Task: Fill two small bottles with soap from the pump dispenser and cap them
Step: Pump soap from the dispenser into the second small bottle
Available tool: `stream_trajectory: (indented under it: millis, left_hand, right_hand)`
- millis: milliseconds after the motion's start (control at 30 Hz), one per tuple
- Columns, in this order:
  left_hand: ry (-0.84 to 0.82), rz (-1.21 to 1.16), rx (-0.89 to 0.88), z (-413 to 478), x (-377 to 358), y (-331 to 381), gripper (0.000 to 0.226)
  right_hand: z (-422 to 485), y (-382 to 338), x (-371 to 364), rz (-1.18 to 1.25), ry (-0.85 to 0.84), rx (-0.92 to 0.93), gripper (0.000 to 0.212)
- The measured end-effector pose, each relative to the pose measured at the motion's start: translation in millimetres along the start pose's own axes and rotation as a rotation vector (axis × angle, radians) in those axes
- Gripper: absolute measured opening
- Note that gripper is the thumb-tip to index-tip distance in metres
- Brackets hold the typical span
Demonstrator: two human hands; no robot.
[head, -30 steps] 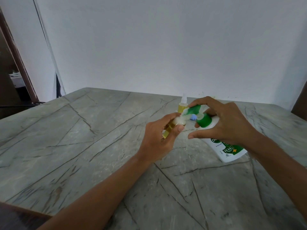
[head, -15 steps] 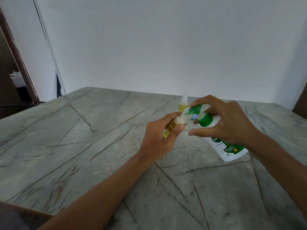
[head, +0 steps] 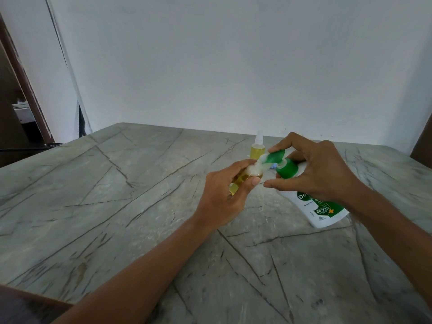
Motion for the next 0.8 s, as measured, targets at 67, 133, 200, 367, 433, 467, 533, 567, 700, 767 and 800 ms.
stream_trajectory:
  millis: [67, 133, 200, 367, 433, 467, 533, 567, 700, 767, 800]
  left_hand:
    - [0.003, -0.008, 0.016, -0.1, 0.3, -1.7, 0.04]
    - [0.01, -0.023, 0.032, 0.1, 0.9, -2.4, 0.04]
    - [0.013, -0.023, 0.031, 0.3, 0.9, -1.6, 0.04]
    - [0.017, -0.025, 0.022, 0.3, 1.4, -0.2, 0.04]
    - [0.01, -0.008, -0.002, -0.2, 0.8, 0.7, 0.04]
    - [0.003, -0.001, -0.01, -0.7, 0.3, 1.4, 0.041]
    - [-0.006, -0.002, -0.002, -1.2, -0.4, 1.8, 0.043]
    - [-0.008, -0.004, 0.006, -1.3, -0.5, 1.1, 0.042]
    - [-0.008, -0.017, 0.051, -0.8, -0.4, -3.9, 0.041]
    - [-0.01, -0.031, 0.074, -1.0, -1.1, -5.4, 0.042]
    - [-0.011, -0.033, 0.079, -1.2, -1.5, -5.5, 0.042]
  right_hand:
    - [0.8, -1.1, -0.4, -0.031, -0.024, -0.004, 0.06]
    - [1.2, -1.3, -1.1, -0.044, -0.044, 0.008, 0.064]
    - [0.7, -1.4, -1.2, -0.046, -0.045, 0.02, 0.064]
    - [0.0, -0.8, -0.3, -0.02, -0.002, 0.015, 0.06]
    - [-0.4, 0.2, 0.4, 0.009, 0.009, 0.018, 0.055]
    - [-0.3, 0.2, 0.7, 0.015, 0.012, 0.018, 0.053]
    - [0.2, 0.2, 0.2, 0.017, 0.01, 0.007, 0.053]
    - [0.6, 0.0, -0.1, 0.016, 0.004, -0.005, 0.054]
    - [1.6, -2.3, -0.8, -0.026, -0.043, -0.008, 0.062]
    - [0.8, -2.9, 0.0, -0.021, -0.066, 0.005, 0.066]
    - [0.3, -2.8, 0.2, -0.016, -0.072, 0.013, 0.067]
Point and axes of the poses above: each hand's wrist, its own z-axis towards the middle knuckle, its own x-axis out of the back of the hand, y = z × x, the point moved 3 cm from there along z, towards the middle knuckle, and after that the axes turned 6 degrees about y, right-handed, at the moved point
